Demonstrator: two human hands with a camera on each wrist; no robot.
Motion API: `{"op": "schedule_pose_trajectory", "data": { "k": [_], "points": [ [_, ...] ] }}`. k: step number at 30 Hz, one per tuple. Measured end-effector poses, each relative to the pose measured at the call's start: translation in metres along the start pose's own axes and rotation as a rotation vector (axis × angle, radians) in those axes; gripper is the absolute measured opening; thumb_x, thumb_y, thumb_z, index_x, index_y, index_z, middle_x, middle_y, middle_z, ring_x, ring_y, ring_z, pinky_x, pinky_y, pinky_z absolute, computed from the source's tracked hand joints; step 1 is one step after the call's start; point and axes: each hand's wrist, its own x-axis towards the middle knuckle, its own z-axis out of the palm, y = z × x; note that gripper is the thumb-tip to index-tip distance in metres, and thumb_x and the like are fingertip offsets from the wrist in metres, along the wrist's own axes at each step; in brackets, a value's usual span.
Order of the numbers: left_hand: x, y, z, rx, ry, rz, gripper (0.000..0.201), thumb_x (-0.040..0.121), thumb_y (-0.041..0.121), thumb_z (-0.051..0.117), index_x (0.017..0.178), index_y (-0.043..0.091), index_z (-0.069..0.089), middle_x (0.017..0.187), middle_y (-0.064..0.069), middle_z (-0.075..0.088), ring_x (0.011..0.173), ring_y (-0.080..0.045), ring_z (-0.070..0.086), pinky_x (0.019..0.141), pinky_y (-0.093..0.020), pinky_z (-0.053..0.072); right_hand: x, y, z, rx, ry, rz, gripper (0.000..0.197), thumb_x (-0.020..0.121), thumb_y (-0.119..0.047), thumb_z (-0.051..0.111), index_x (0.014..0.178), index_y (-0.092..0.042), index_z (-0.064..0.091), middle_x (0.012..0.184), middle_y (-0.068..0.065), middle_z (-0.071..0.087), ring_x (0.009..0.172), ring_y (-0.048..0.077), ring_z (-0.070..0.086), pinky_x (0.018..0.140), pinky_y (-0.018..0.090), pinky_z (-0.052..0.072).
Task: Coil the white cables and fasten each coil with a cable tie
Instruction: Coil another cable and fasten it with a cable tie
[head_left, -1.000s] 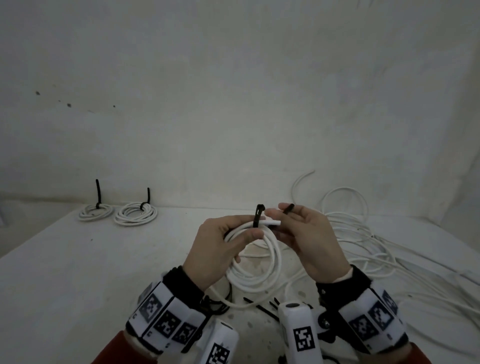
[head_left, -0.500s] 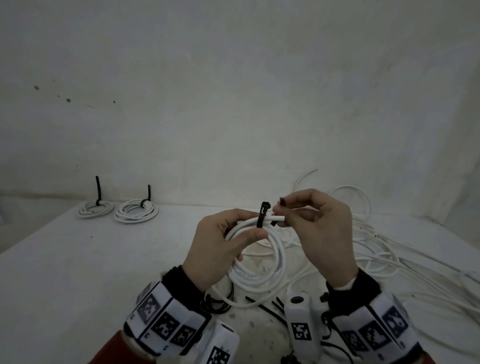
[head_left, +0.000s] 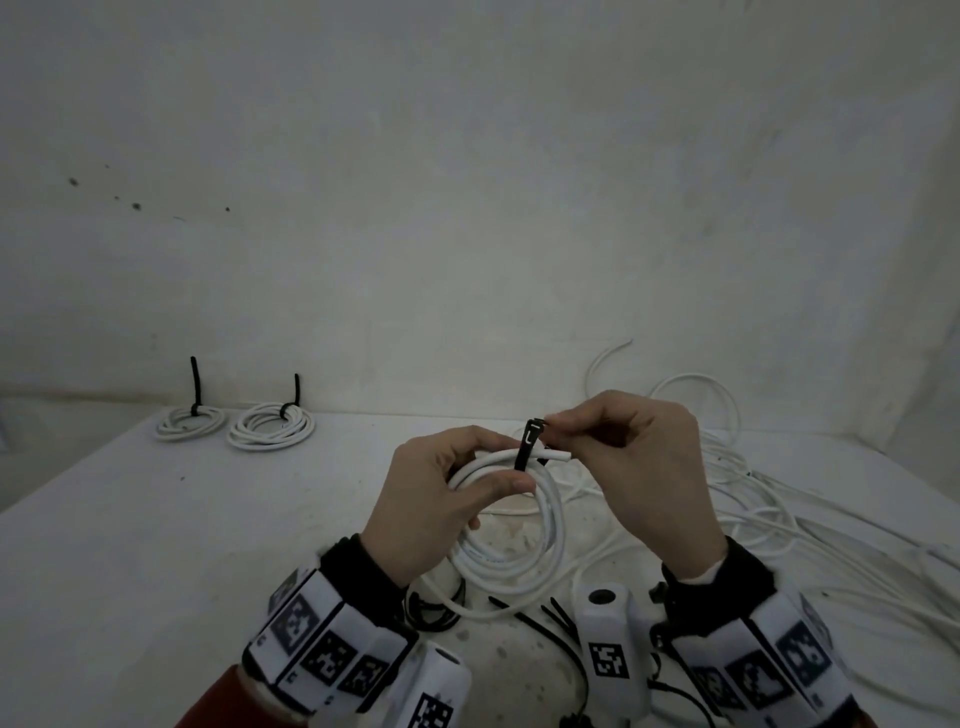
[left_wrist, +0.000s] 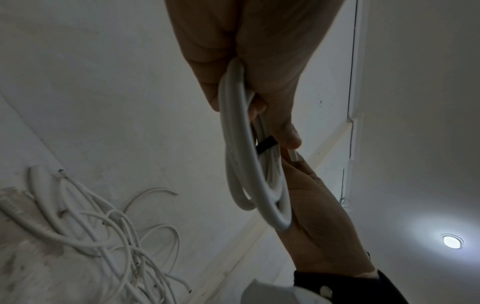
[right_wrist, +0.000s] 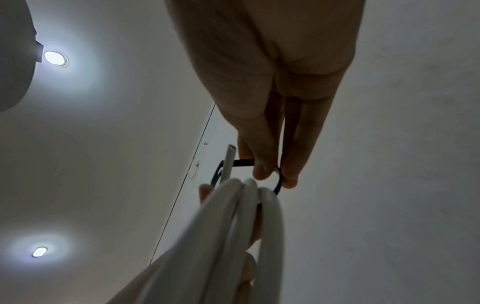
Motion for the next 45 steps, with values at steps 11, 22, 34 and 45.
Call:
{"op": "schedule_pose_trajectory", "data": {
  "k": [11,22,34,45],
  "points": [
    [0.0,-0.004,-0.004,0.043,-0.026,-0.004,0.014,0.066,0.032,0.074,0.08,0.028,0.074,0.064,-0.003,0.069,0.04,-0.011,0.05,0.042,-0.02,0.044,0.0,0.004,0.0,0.006,-0.074,-0.044,0.023,0.071,0.007,0.077,0.068,-0.016,0.073,0.072,-0.002,0.073,0.069,0.014,0.071,0.065,0.026,0.057],
    [0.002,-0.004,-0.013,0.198,-0.107,0.018,0.021,0.071,0.034,0.076,0.087,0.02,0.075,0.071,0.006,0.071,0.049,-0.005,0.056,0.044,-0.024,0.047,-0.003,-0.001,0.003,0.16,-0.18,0.146,0.034,0.071,-0.031,0.079,0.066,0.0,0.065,0.074,0.017,0.071,0.072,0.031,0.07,0.067,0.039,0.059],
    [0.004,-0.003,-0.017,0.244,-0.131,0.031,0.016,0.074,0.03,0.074,0.088,0.024,0.075,0.073,0.008,0.072,0.048,-0.004,0.056,0.044,-0.022,0.047,-0.006,0.004,0.012,0.028,-0.073,0.045,0.011,0.081,-0.011,0.074,0.071,-0.007,0.072,0.068,0.004,0.072,0.066,0.022,0.071,0.068,0.046,0.06],
    [0.005,-0.008,-0.018,0.262,-0.119,0.059,0.013,0.074,0.025,0.076,0.087,0.026,0.075,0.074,0.014,0.072,0.051,-0.003,0.059,0.044,-0.02,0.046,-0.008,0.002,0.019,0.244,-0.035,0.24,0.003,0.081,-0.003,0.071,0.079,-0.003,0.073,0.07,0.011,0.073,0.063,0.016,0.068,0.063,0.023,0.056]
  ]
}}
